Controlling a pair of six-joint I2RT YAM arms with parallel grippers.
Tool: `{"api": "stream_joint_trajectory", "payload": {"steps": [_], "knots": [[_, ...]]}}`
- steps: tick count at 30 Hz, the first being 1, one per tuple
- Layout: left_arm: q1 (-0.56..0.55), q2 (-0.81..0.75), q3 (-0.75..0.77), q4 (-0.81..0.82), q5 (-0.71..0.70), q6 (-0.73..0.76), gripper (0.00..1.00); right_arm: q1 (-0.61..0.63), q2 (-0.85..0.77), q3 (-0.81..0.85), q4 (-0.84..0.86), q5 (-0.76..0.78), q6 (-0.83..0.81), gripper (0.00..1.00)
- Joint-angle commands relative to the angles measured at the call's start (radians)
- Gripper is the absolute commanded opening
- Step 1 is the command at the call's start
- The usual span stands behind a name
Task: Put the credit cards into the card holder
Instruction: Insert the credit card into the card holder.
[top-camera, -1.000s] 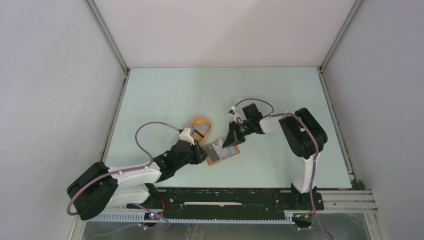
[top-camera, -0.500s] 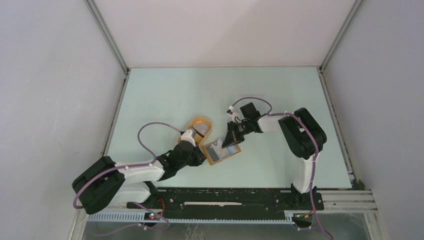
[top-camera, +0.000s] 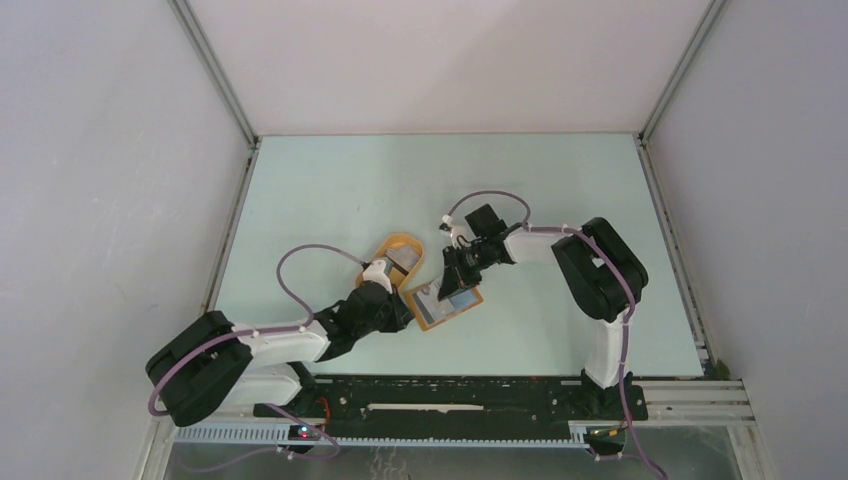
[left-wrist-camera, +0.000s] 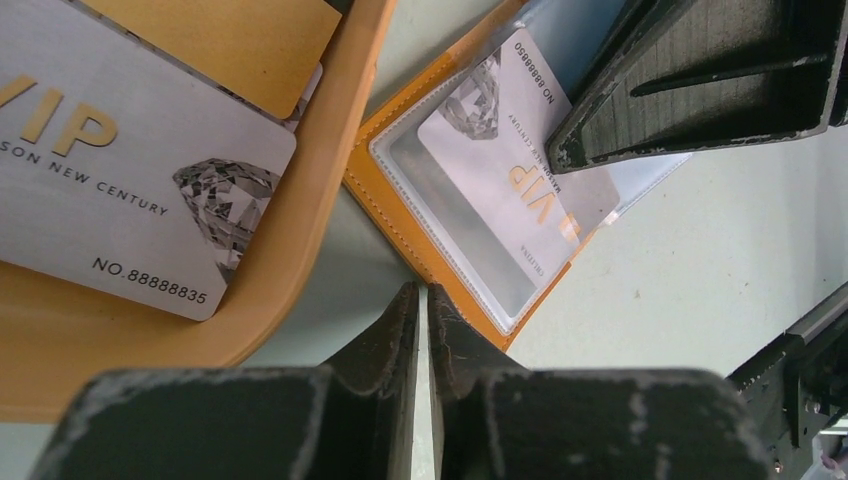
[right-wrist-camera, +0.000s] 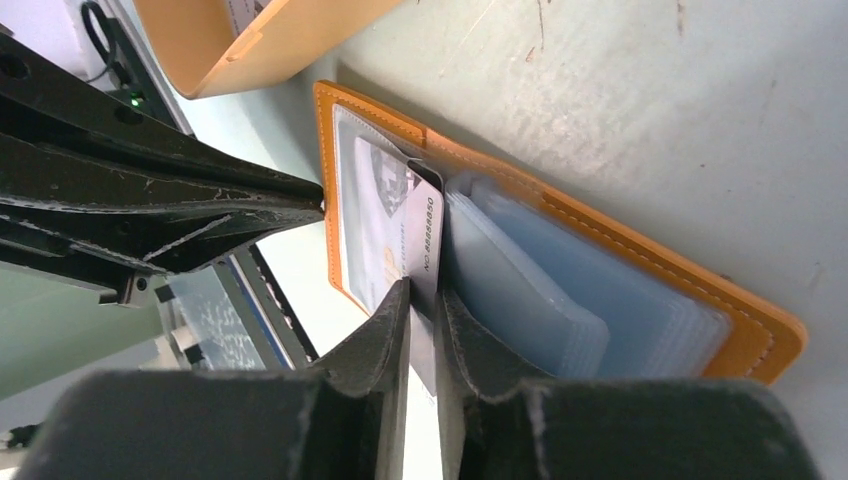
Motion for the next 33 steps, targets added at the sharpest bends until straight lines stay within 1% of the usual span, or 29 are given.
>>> {"api": "stream_joint_trajectory", "payload": {"steps": [1,11,16,20,26,33], "knots": [[-0.008,0.022,0.019,-0.042,0.015,0.029,0.12,0.033,-0.034,0.020,-0.106,0.070,-0.108,0.22],[-0.008,0.020,0.027,-0.042,0.015,0.038,0.12,0.104,-0.076,0.057,-0.173,0.118,-0.189,0.27],[-0.008,0.023,0.033,-0.041,0.014,0.044,0.12,0.137,-0.094,0.084,-0.214,0.163,-0.230,0.31],[-0.008,0.030,0.035,-0.041,0.014,0.048,0.12,0.131,-0.111,0.105,-0.245,0.204,-0.243,0.32],[-0.007,0.037,0.027,-0.031,0.012,0.045,0.12,0.093,-0.084,0.115,-0.268,0.142,-0.243,0.33],[-0.008,0.044,0.021,-0.016,0.013,0.039,0.11,0.072,-0.070,0.132,-0.296,0.148,-0.269,0.36]]}}
